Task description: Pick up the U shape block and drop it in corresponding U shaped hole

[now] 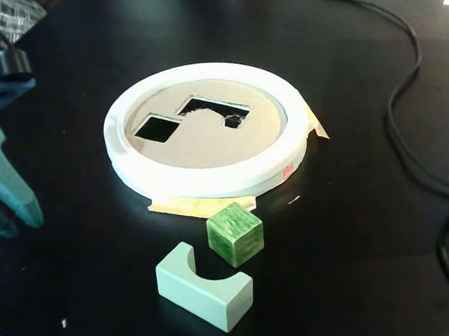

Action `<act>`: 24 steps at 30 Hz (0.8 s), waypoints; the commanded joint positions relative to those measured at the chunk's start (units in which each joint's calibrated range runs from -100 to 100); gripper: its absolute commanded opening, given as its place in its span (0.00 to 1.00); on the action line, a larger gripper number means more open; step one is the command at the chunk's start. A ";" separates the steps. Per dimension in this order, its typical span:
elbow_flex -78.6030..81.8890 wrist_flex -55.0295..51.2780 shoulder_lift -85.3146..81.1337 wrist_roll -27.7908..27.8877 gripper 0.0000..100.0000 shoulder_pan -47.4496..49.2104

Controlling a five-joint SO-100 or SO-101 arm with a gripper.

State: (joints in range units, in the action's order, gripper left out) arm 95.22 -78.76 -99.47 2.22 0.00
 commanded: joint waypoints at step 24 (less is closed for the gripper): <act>-2.78 3.85 -0.53 -0.34 0.28 -0.62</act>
State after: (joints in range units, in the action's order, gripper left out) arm 95.22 -78.47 -99.47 2.22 0.00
